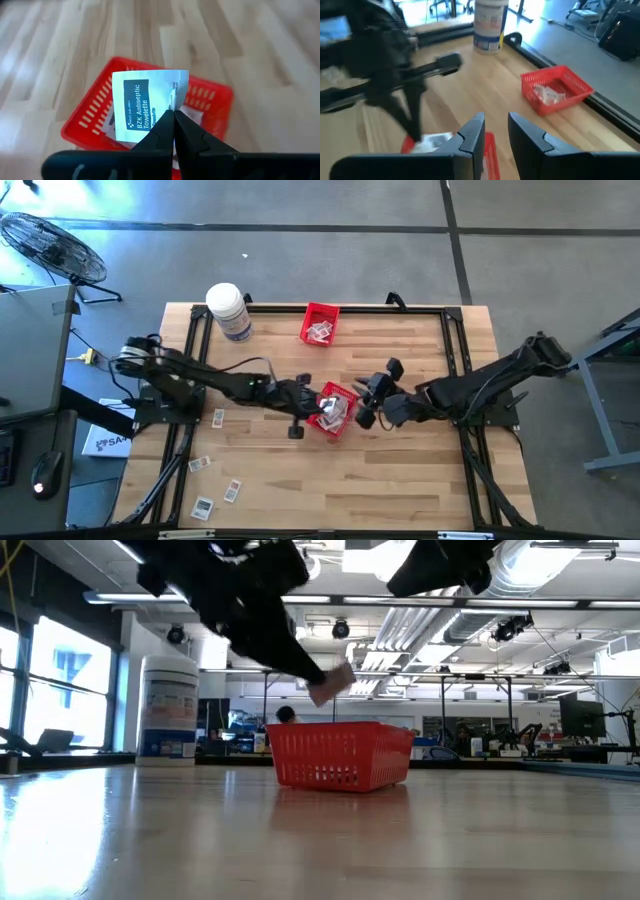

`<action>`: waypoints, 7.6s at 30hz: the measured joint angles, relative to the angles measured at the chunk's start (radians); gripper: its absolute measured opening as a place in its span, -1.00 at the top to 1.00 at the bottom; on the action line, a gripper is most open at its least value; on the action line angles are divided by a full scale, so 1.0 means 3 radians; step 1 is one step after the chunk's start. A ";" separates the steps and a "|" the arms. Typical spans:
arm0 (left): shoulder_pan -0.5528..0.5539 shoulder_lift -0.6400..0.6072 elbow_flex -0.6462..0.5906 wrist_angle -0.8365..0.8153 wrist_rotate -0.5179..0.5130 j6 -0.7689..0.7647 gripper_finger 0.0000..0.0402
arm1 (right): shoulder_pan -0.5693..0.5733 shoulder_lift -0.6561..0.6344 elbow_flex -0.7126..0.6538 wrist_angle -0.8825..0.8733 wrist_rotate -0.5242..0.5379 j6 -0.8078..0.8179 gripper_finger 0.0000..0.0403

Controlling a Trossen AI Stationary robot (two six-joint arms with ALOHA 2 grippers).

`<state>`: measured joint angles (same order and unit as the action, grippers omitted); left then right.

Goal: Pick & Place First Aid Supplies
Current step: Put the white towelette pack into the bottom red bin, then put the white ointment pack into the top red bin

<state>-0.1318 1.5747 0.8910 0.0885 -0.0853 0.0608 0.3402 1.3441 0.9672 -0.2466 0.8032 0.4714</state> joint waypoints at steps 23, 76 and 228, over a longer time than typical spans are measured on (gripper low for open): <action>-0.0015 0.0669 0.1416 -0.2123 -0.0222 0.0031 0.43 | 0.0001 0.0017 -0.0002 -0.0006 -0.0258 0.0001 0.61; -0.3320 0.0518 0.0813 -0.2794 0.0212 -0.4011 0.49 | 0.0294 0.0238 -0.0002 0.0902 -0.0688 0.0001 0.61; -0.0979 -0.1086 -0.1016 -0.3712 0.0063 -0.4194 0.43 | -0.0366 0.0559 -0.0002 0.0712 -0.1145 -0.0615 0.61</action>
<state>-0.4255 1.2488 0.5861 -1.0250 -0.0665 -1.1975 0.2303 1.5120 0.9665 -0.0330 0.4596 0.2867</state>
